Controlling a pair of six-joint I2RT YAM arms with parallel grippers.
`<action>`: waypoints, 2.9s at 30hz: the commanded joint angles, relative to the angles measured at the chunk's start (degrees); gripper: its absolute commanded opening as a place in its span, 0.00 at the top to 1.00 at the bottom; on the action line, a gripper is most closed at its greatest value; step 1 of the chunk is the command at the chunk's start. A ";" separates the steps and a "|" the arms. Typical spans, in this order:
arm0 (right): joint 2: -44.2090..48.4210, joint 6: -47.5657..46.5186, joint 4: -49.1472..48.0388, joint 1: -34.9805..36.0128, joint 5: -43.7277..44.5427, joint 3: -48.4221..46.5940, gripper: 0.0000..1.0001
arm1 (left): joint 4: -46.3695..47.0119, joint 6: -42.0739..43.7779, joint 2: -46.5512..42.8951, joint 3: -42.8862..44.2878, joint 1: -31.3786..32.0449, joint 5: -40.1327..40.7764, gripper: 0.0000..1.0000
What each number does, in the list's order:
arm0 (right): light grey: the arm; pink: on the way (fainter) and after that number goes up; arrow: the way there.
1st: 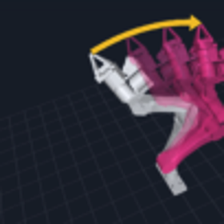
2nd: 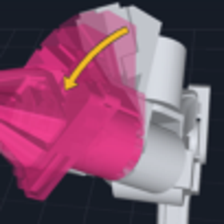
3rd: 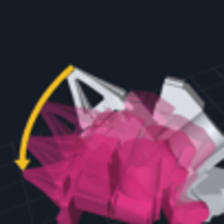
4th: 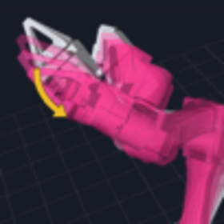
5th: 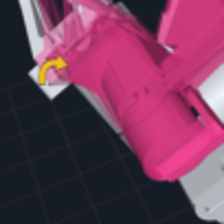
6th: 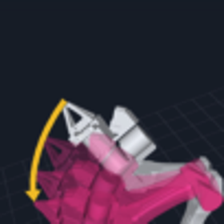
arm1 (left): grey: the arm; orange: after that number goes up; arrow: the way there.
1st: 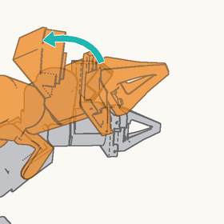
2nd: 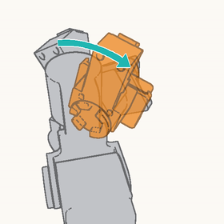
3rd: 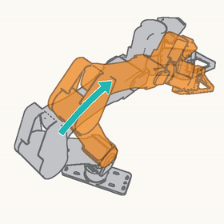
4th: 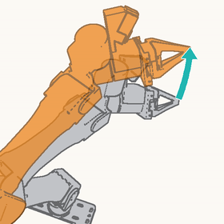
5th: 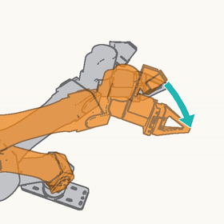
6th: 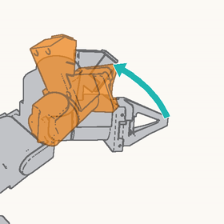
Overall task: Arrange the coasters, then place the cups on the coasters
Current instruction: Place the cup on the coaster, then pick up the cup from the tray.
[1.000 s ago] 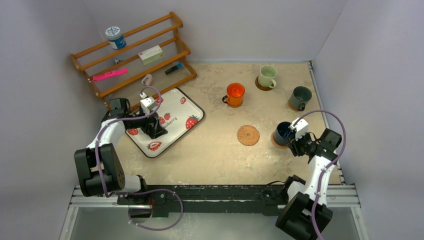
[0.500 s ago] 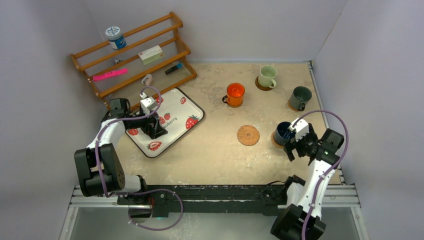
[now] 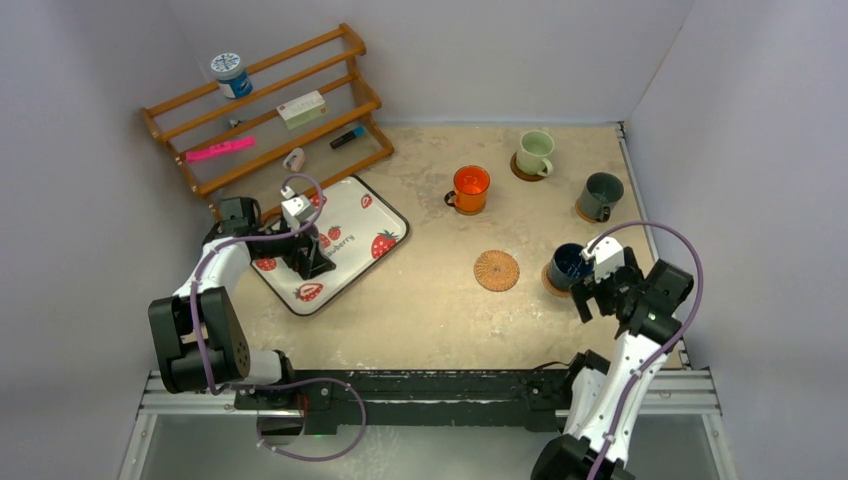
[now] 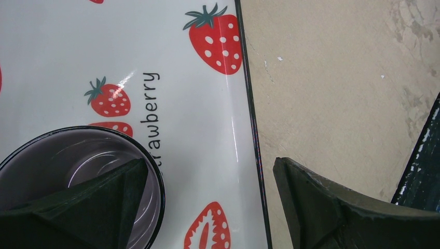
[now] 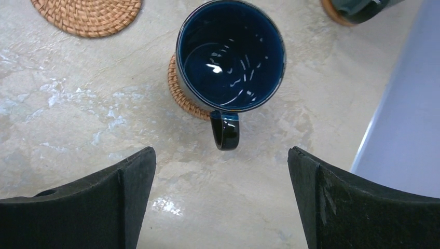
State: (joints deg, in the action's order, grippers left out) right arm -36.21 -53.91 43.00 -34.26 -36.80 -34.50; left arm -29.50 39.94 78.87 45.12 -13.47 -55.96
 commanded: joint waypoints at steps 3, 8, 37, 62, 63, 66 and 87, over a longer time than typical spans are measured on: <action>5.73 4.08 0.36 -0.28 2.91 -3.46 0.01 | -2.22 2.90 0.04 1.82 -0.15 -4.32 0.00; 6.91 6.03 2.44 -0.28 1.88 -7.05 0.01 | -1.57 2.97 -1.73 0.85 -0.15 -4.66 0.00; 15.16 15.67 -4.24 -0.28 -7.63 -7.26 0.01 | -10.63 9.60 -10.95 4.06 -0.16 -3.90 0.00; 17.75 12.69 -1.77 -0.28 -9.74 -7.25 0.01 | -25.54 30.13 0.89 21.62 -4.87 9.89 0.00; 17.74 12.61 -1.69 -0.28 -9.76 -7.25 0.01 | -26.82 32.28 1.72 22.14 -4.89 10.88 0.00; 17.76 12.52 -1.56 -0.28 -9.82 -7.33 0.01 | -30.66 38.23 4.95 23.83 -5.13 13.47 0.00; 18.13 11.24 -0.56 -0.28 -10.58 -7.42 0.01 | -36.90 56.18 16.90 28.35 -10.10 11.69 0.00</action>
State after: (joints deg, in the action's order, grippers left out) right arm -18.61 -42.09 41.32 -34.26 -45.50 -41.39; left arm -63.88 91.29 93.78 70.94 -23.20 -41.34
